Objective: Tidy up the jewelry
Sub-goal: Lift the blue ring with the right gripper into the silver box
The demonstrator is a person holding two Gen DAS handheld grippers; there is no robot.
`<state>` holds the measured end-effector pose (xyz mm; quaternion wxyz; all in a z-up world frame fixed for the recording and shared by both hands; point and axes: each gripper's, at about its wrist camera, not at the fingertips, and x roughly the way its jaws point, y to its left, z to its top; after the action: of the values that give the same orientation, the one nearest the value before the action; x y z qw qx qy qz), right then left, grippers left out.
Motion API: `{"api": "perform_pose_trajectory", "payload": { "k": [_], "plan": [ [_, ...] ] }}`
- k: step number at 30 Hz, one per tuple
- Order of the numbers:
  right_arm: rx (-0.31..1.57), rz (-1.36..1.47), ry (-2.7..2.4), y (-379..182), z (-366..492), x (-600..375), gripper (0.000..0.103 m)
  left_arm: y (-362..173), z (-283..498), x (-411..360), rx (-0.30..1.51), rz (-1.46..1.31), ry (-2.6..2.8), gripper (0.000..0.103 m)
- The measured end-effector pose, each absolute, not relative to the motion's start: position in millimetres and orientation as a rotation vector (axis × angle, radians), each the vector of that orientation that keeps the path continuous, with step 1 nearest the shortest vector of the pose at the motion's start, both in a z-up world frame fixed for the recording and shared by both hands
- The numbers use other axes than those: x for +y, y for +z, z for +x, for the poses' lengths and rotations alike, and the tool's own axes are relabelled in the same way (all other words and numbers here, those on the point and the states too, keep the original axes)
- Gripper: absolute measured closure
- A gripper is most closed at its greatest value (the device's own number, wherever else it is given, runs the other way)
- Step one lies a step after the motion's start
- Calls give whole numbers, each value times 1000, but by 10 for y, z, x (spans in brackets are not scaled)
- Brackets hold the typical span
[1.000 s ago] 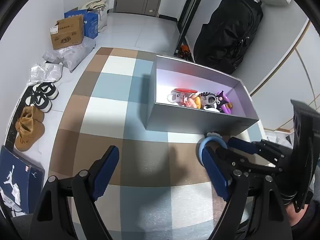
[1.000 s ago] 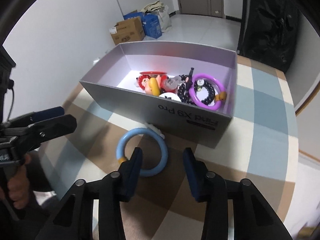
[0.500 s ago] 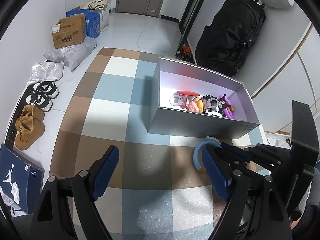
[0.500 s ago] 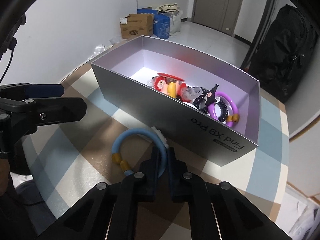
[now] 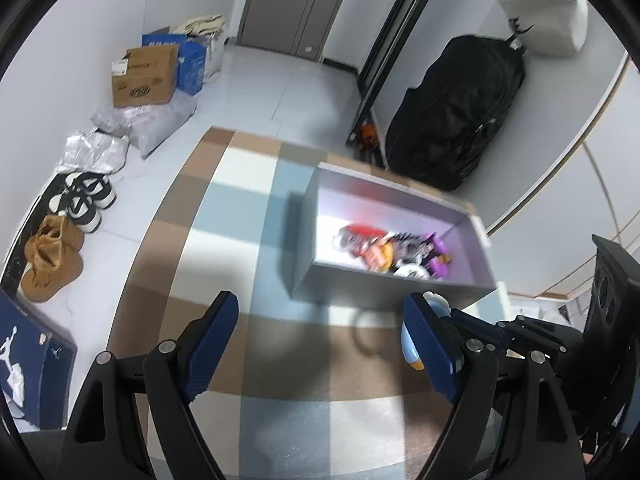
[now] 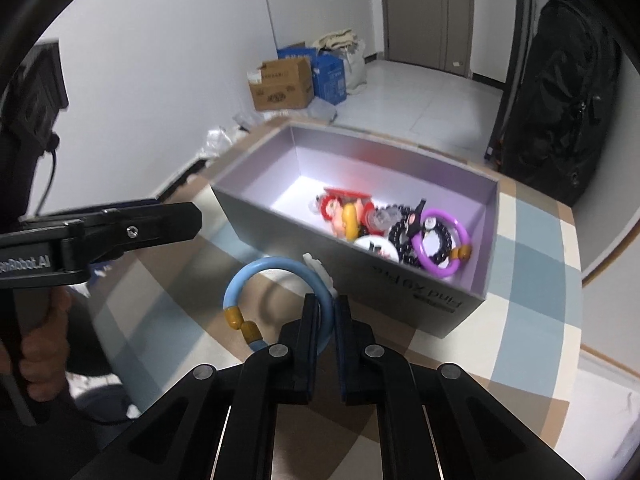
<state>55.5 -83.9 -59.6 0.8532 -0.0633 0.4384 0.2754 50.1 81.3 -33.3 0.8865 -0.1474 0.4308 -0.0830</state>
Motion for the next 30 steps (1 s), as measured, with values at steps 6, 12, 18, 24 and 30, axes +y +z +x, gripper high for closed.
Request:
{"api": "perform_pose_trajectory", "payload": {
  "k": [6,12,18,24,30],
  "plan": [
    [862,3,616,-329,597,-986,96,-132,559,778,799,-343,-259,22],
    [818,87,627,-128,650,-1055,96,-12,685,666,760,-344,-305,22],
    [827,146,590,-118,835,-1149,96,-32,836,535,786,-346,-344,37],
    [849,181,559,-138,977,-1243,96,-67,991,523,820,-386,-363,48],
    [863,242,544,-177,1170,-1307,96,-139,1158,525,870,-428,-367,49]
  ]
}}
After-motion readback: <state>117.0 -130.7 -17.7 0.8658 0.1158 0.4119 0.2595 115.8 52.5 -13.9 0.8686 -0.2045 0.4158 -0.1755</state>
